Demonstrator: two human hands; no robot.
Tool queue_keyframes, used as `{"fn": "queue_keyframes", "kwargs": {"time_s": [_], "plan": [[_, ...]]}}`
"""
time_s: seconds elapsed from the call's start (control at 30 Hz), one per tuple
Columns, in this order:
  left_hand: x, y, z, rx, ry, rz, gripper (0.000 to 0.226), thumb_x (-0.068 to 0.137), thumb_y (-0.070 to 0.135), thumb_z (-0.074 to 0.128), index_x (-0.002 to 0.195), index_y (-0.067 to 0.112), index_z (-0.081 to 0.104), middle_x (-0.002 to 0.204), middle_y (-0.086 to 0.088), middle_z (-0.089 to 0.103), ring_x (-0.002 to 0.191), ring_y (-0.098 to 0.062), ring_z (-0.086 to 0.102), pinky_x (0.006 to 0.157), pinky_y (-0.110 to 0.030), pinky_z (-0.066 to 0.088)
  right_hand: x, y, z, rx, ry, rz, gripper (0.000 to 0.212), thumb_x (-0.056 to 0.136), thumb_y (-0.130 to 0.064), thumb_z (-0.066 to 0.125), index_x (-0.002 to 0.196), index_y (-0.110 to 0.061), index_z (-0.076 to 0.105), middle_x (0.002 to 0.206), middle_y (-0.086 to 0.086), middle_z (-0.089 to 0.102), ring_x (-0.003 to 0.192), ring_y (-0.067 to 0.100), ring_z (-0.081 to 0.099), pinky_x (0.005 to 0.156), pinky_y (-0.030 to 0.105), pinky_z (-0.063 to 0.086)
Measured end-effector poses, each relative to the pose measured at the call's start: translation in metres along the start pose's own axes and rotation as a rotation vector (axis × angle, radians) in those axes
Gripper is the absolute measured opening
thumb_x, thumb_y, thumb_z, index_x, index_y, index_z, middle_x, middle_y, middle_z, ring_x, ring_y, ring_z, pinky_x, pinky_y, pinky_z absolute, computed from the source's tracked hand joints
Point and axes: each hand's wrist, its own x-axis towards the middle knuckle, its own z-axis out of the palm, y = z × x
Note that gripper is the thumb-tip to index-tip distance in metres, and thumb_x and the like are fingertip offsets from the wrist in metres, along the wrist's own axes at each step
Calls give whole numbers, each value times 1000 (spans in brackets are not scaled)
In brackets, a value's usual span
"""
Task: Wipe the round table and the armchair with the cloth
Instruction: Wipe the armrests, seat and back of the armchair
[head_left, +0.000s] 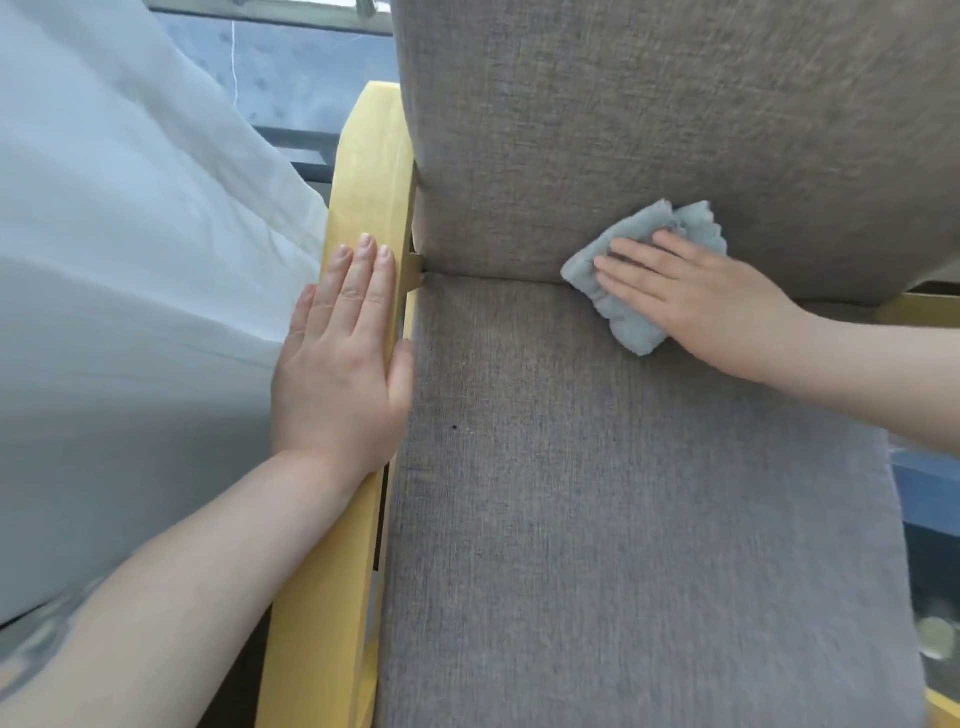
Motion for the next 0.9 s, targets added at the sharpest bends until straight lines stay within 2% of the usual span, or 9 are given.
{"fn": "queue_keyframes", "kwargs": {"time_s": [0.1, 0.23, 0.5, 0.57, 0.63, 0.73, 0.8, 0.87, 0.9], "plan": [[0, 0, 0, 6, 2, -11, 63, 92, 29, 39, 152, 15, 23, 159, 0, 17, 147, -14, 9, 120, -35, 9, 64, -18, -31, 89, 318, -17, 46, 101, 2, 21, 145, -2, 35, 151, 12, 35, 142, 26, 26, 119, 39, 13], [0, 0, 0, 8, 4, -8, 63, 93, 29, 39, 152, 16, 22, 160, 2, 16, 147, -12, 7, 120, -34, 9, 153, -46, -28, 94, 560, 158, 41, 100, 2, 37, 140, -3, 44, 146, 9, 44, 136, 26, 39, 114, 39, 28], [0, -1, 0, -11, 7, 0, 63, 93, 28, 41, 152, 15, 23, 159, 0, 18, 147, -14, 10, 120, -35, 11, 68, -151, 15, 692, 23, 547, 62, 82, 9, 41, 141, -6, 42, 149, 9, 39, 139, 27, 33, 114, 47, 28], [0, -1, 0, -10, 3, 3, 62, 93, 28, 40, 152, 14, 23, 159, 0, 19, 147, -15, 10, 120, -35, 11, 49, -155, -12, 900, -60, 595, 69, 78, 13, 41, 143, -12, 42, 152, 3, 34, 141, 18, 29, 115, 35, 26], [0, 0, -1, -9, -1, 1, 62, 94, 28, 39, 152, 14, 23, 159, 0, 18, 147, -14, 10, 120, -35, 11, 44, -142, -40, 1006, 95, 817, 73, 75, 13, 42, 142, -16, 43, 151, -3, 34, 140, 9, 28, 111, 18, 21], [0, 0, -2, -5, -3, -3, 62, 94, 28, 40, 152, 14, 23, 159, 0, 18, 147, -14, 9, 120, -35, 11, 71, -121, -51, 966, 556, 1343, 63, 78, 11, 41, 136, -11, 50, 140, -3, 47, 136, 16, 37, 105, 4, 19], [1, -1, -1, -4, 2, 5, 62, 93, 29, 39, 152, 14, 23, 159, 0, 19, 147, -15, 10, 120, -35, 11, 107, -130, -40, 878, 620, 1581, 61, 80, 12, 42, 136, -11, 50, 141, 0, 48, 137, 22, 37, 113, 20, 23], [1, -2, 0, 3, 10, 12, 62, 93, 30, 37, 151, 13, 24, 159, -1, 20, 147, -16, 11, 120, -35, 11, 143, -163, -25, 888, 366, 1552, 67, 79, 12, 46, 141, -12, 44, 149, 7, 39, 142, 28, 27, 117, 43, 19], [1, -2, 0, 3, 10, 17, 62, 93, 31, 37, 151, 12, 25, 158, -2, 21, 147, -16, 12, 120, -34, 11, 155, -179, -18, 877, 216, 1452, 69, 80, 8, 49, 144, -16, 40, 154, 5, 31, 144, 28, 19, 118, 46, 12]]}}
